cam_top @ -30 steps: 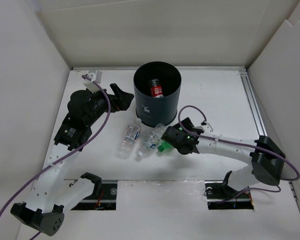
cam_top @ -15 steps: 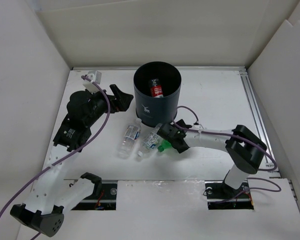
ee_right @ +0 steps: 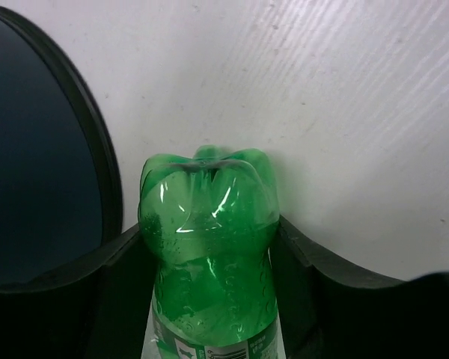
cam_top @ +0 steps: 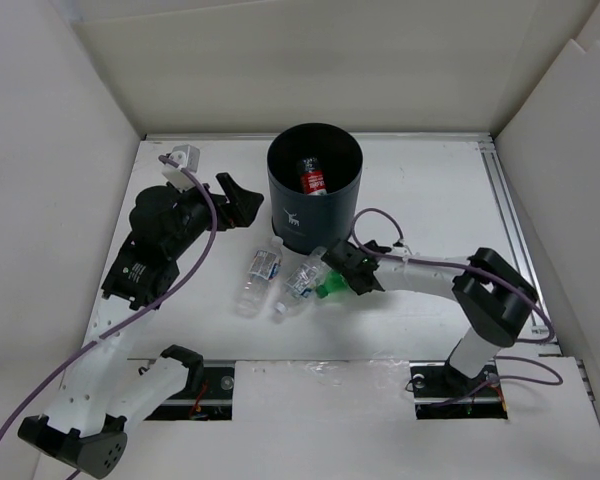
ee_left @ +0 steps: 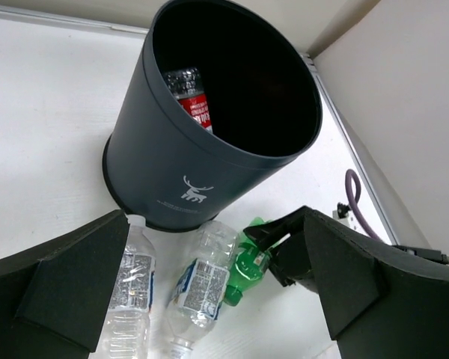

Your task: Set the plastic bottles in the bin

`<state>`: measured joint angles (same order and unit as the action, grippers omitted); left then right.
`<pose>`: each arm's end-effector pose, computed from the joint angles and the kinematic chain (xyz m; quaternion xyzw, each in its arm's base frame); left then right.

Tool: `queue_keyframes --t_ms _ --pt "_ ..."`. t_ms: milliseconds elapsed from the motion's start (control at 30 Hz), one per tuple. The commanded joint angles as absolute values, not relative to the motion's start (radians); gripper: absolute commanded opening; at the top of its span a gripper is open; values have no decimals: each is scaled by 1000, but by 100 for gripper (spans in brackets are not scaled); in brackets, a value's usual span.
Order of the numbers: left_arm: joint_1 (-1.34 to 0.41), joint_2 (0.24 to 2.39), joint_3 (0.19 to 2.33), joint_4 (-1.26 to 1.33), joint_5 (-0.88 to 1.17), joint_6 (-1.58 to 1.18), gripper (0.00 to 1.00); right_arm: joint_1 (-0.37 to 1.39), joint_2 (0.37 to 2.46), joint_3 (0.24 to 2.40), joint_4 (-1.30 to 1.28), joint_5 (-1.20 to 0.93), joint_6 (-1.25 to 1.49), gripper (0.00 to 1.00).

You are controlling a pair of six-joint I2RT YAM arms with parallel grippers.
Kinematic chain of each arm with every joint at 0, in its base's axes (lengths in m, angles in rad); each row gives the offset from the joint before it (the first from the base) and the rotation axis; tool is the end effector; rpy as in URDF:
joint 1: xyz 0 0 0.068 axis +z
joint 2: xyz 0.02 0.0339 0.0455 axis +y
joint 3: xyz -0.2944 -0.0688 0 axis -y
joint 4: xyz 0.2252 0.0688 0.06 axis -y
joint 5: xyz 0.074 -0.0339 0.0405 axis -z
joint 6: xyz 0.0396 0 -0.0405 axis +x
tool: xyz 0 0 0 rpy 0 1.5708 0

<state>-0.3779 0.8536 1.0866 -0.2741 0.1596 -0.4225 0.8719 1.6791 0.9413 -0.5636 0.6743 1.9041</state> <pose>0.1322 -0.0593 0.4411 0.0391 0.7202 -0.3219 0.6133 0.2034 0.2036 0.1979 0.5001 0.7914 0.0650 0.3454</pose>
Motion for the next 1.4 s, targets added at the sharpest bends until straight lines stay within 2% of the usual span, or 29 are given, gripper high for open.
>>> queue_keyframes --t_ms 0,100,333,400,500,533,600,800,1033,1200,1367 --pt "-379 839 1123 -285 202 -407 100 853 1648 896 -705 595 1876 0" --pt "-379 839 1147 -297 313 -385 100 867 1570 896 -819 629 1861 0" --pt "-379 848 1082 -223 624 -387 100 1002 1226 968 -1087 847 1841 0" --pt "-379 828 1042 -184 690 -408 100 1034 1119 991 -1068 934 1755 0" --pt "-379 828 980 -112 802 -448 100 1095 982 985 -566 945 1031 0" --pt "-379 828 965 -98 817 -448 100 1106 951 964 -279 860 759 0" --pt "-379 802 927 -59 837 -459 100 1117 908 902 -70 772 600 0" --pt "-379 762 893 38 934 -549 100 1117 1052 1064 101 591 404 0" --pt "-379 739 888 80 962 -584 100 1127 1242 1198 222 506 413 0" --pt "-379 753 888 -32 910 -519 100 1146 1276 1224 296 454 446 0" --pt "-379 762 877 -17 905 -505 100 1146 1276 1224 344 385 492 0"
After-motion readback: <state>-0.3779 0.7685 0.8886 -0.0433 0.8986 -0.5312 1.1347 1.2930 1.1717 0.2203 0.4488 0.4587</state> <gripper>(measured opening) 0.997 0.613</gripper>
